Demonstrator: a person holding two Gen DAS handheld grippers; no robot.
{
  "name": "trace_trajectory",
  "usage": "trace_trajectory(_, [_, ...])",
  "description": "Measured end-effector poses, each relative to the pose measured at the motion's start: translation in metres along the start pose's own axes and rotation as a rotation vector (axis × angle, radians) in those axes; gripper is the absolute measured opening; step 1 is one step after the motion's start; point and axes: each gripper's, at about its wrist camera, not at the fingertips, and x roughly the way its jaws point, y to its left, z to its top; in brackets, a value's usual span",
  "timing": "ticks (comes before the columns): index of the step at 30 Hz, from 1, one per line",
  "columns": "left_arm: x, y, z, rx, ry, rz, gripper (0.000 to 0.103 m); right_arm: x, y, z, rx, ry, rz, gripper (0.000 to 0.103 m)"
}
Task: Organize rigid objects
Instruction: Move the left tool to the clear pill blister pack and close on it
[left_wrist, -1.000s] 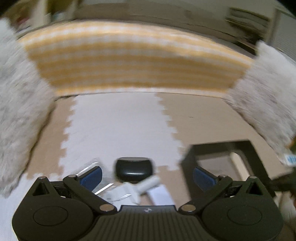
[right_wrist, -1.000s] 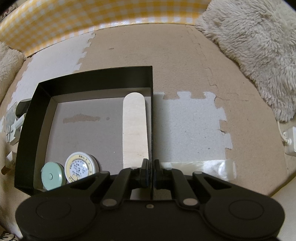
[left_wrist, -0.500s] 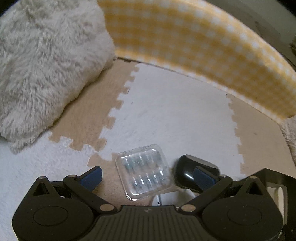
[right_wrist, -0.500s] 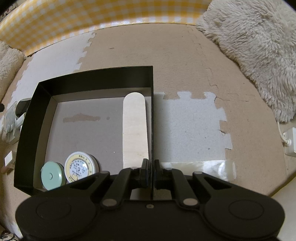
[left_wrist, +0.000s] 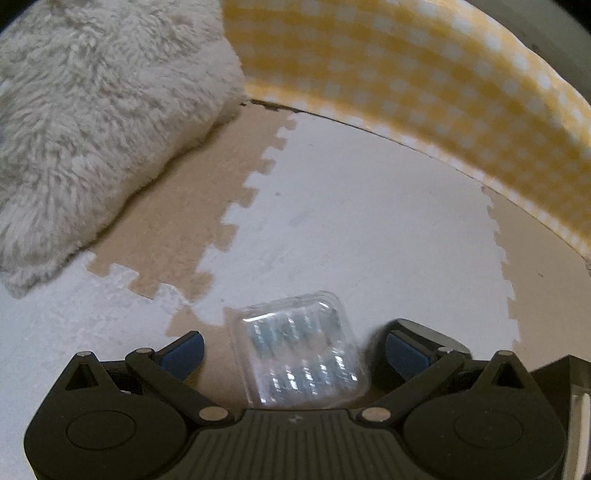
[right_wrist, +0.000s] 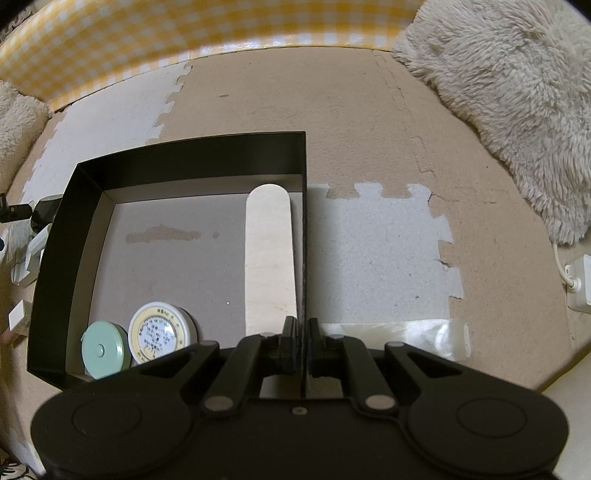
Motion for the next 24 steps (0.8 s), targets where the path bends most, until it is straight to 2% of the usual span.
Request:
trace_trajectory(2, [0.003,0.002,-0.002,0.015,0.012,0.041,0.103,0.000,0.000,0.000,0.000,0.000,0.000,0.007])
trace_trajectory(5, [0.006,0.010,-0.005,-0.023,0.044,-0.008,0.103,0.000,0.000,0.000,0.000,0.000,0.000,0.007])
trace_trajectory(15, [0.006,0.000,-0.010,0.068,0.037,0.022,0.103,0.000,0.000,0.000,0.002,-0.001,0.001,0.007])
trace_trajectory(21, [0.001,0.019,-0.011,-0.002,0.069,0.084,0.103,-0.001,-0.001,-0.001,0.004,-0.002,0.002,0.007])
trace_trajectory(24, [0.002,0.022,-0.010,0.016,0.066,0.077,0.103,-0.001,-0.001,-0.001,0.004,-0.002,0.002,0.007])
